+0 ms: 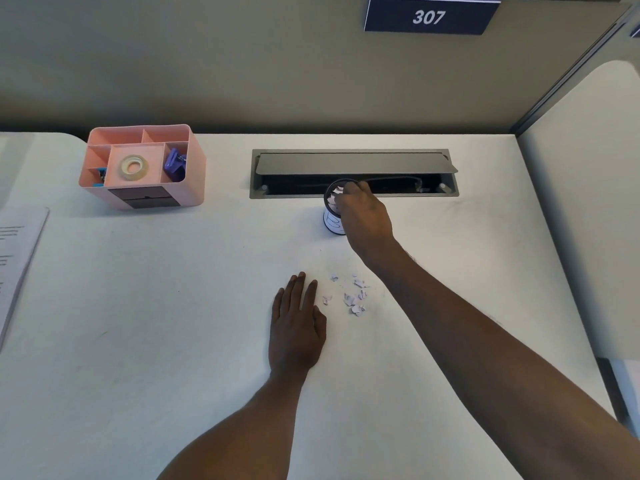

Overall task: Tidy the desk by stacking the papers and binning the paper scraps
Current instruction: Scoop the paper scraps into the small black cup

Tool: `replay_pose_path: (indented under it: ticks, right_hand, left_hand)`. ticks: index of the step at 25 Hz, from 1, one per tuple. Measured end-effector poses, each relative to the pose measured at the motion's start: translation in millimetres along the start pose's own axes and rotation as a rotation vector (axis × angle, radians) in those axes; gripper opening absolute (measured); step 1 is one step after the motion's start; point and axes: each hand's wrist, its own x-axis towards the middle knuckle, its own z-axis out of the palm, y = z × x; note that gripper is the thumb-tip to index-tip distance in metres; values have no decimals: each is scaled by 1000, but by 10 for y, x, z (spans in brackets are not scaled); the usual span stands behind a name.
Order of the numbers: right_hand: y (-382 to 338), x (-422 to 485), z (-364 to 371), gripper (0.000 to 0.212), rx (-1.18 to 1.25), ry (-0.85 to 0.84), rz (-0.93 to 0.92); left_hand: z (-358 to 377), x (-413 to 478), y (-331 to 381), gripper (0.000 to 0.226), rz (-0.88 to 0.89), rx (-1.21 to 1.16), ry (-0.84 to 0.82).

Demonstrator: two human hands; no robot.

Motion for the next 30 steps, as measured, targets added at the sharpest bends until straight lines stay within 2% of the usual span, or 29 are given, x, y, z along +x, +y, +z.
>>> replay_pose_path:
  ticks: [5, 8, 10, 12, 14, 15, 16, 17, 20, 22, 23, 25, 28, 30]
  right_hand:
    - [10, 83, -86, 37, 40, -76, 16]
    - [-7, 138, -187, 21, 53, -135, -1]
    - [11, 152, -208, 14, 48, -109, -14]
    - [100, 72, -150, 12, 162, 63, 3]
    - [240, -172, -52, 13, 427, 326, 121]
    - [321, -331, 41, 11, 558, 406, 200]
    - [385, -521, 173, 9, 638, 401, 267]
    - [417, -727, 322, 12, 676, 318, 321]
    - [388, -1297, 690, 61, 574, -87, 389]
    - [323, -1491, 854, 87, 502, -226, 380]
    - [282, -1525, 910, 91, 508, -243, 365]
    - [207, -1475, 985, 82, 570, -217, 353]
    - [151, -1312, 1010, 45, 676, -136, 329]
    - [159, -1244, 977, 32, 717, -82, 302]
  left_hand:
    - [-9, -8, 8, 53, 4, -12, 12]
    - [-10, -9, 12, 53, 2, -10, 14]
    - [-11, -10, 5, 52, 9, -6, 16]
    - [-6, -1, -2, 52, 13, -7, 22]
    - [-3, -5, 3, 52, 13, -17, 26]
    - [-2, -8, 6, 52, 15, -22, 30]
    - [1, -7, 8, 52, 16, -29, 34]
    - [-2, -5, 6, 52, 17, -34, 38]
    - [-4, -3, 2, 52, 28, -20, 43]
    - [1, 5, 5, 53, 26, -12, 43]
    - [2, 2, 5, 53, 23, -11, 41]
    - [4, -1, 1, 53, 27, -6, 43]
    - [7, -7, 0, 53, 30, -14, 56]
    - [6, -7, 3, 53, 29, -13, 55]
